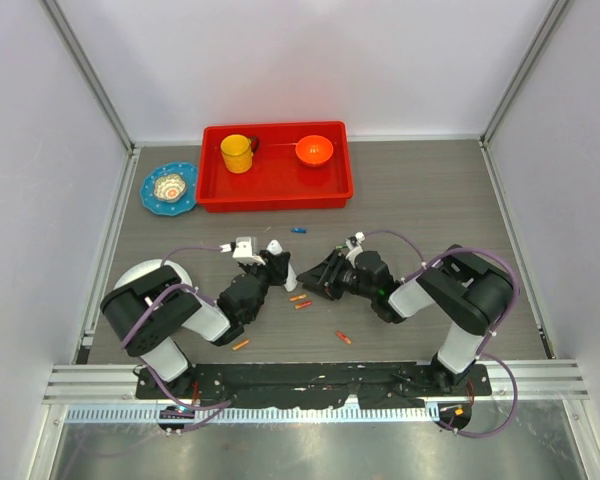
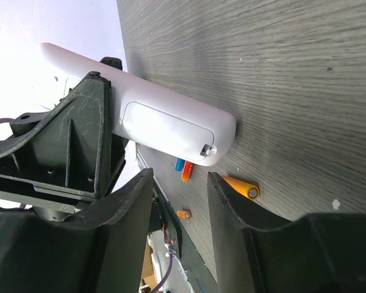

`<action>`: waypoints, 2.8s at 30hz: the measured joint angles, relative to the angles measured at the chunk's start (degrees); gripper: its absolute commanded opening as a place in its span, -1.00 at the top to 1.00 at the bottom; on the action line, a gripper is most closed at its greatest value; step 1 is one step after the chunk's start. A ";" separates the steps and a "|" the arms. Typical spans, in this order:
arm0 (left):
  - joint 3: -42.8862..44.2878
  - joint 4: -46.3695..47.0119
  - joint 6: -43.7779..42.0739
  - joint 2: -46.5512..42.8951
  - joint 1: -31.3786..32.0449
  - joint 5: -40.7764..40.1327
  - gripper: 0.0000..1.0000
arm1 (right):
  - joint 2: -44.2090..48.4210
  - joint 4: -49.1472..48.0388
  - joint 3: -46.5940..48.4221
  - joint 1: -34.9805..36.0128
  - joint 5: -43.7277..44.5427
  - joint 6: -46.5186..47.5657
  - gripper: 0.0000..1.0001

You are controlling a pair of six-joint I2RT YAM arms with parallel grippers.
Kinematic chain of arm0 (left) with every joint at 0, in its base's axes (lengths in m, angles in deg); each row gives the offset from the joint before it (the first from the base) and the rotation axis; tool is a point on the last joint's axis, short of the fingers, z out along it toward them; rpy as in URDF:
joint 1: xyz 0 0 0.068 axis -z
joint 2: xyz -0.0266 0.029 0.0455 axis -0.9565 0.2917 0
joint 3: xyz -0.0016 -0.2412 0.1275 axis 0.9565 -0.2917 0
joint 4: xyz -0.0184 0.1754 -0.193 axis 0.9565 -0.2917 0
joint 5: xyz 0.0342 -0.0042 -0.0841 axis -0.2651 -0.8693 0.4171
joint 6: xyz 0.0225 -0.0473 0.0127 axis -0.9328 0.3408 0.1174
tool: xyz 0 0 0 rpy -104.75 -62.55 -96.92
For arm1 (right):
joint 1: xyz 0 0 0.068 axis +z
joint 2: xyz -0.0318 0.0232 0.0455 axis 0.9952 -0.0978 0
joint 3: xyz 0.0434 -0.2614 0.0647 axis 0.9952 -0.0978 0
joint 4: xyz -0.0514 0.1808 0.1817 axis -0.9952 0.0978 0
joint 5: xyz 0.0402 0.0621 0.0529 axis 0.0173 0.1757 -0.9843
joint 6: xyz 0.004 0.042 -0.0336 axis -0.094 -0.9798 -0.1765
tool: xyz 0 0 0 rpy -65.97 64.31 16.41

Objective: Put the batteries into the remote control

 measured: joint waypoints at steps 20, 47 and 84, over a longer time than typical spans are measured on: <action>-0.02 0.00 0.50 0.00 -0.02 0.20 1.00 | -4.20 -2.78 2.03 0.55 -0.26 -1.92 0.09; -0.02 0.11 1.81 0.37 -0.02 0.79 1.00 | -6.86 -6.23 2.05 0.66 -0.28 -3.91 0.06; -0.17 0.22 2.08 0.37 -0.02 0.79 1.00 | -6.97 -6.95 1.03 0.66 0.09 -4.92 0.09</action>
